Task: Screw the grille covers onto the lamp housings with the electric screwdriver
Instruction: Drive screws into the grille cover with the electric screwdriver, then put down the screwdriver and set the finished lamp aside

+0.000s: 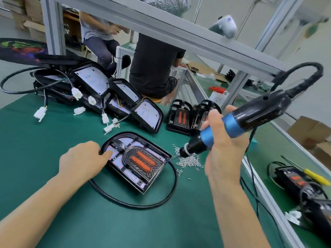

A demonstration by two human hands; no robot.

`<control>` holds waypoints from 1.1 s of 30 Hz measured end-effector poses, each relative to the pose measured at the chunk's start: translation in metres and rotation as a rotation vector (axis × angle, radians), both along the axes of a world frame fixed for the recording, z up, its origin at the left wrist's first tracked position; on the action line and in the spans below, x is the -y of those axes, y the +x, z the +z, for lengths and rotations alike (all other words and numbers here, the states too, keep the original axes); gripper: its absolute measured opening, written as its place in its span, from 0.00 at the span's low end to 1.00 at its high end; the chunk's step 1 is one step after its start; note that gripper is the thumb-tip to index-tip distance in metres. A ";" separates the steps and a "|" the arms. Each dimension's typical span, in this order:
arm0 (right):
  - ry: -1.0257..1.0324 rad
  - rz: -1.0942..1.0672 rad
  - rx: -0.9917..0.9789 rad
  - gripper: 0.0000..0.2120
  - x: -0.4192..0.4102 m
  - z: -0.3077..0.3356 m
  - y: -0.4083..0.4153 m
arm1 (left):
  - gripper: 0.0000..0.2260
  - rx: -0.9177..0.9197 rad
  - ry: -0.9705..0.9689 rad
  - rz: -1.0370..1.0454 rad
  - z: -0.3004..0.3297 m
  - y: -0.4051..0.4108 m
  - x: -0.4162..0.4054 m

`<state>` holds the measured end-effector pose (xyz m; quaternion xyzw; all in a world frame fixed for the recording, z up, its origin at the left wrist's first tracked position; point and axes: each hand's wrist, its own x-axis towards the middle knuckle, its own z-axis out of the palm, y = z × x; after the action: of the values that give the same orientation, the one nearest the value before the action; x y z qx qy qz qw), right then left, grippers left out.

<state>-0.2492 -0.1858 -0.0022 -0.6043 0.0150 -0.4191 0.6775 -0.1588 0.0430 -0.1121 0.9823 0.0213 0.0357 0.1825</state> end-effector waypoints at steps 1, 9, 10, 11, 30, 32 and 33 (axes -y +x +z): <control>-0.055 -0.054 -0.024 0.07 0.014 0.004 -0.007 | 0.20 -0.001 0.006 -0.001 0.000 0.000 0.001; -0.369 -0.333 -0.685 0.24 0.129 -0.015 -0.046 | 0.20 -0.039 0.012 0.007 -0.001 0.006 0.003; -0.413 -0.329 -0.810 0.25 0.137 -0.023 -0.047 | 0.20 -0.045 0.010 0.009 -0.002 0.008 0.004; -0.461 -0.320 -0.920 0.25 0.144 -0.032 -0.048 | 0.20 -0.050 0.005 0.009 -0.002 0.009 0.005; -1.555 -0.438 -1.601 0.22 0.134 -0.079 0.004 | 0.10 -0.041 -0.022 0.079 0.006 0.013 0.016; -1.606 -0.507 -1.484 0.25 0.127 -0.071 0.008 | 0.11 -0.034 -0.056 0.084 0.005 0.012 0.017; -1.603 -0.493 -1.380 0.27 0.120 -0.066 0.011 | 0.11 -0.027 -0.073 0.086 0.004 0.012 0.017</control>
<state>-0.2384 -0.3060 -0.0687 -0.9567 0.2354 -0.0015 -0.1712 -0.1467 0.0262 -0.1079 0.9736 0.0670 0.0296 0.2160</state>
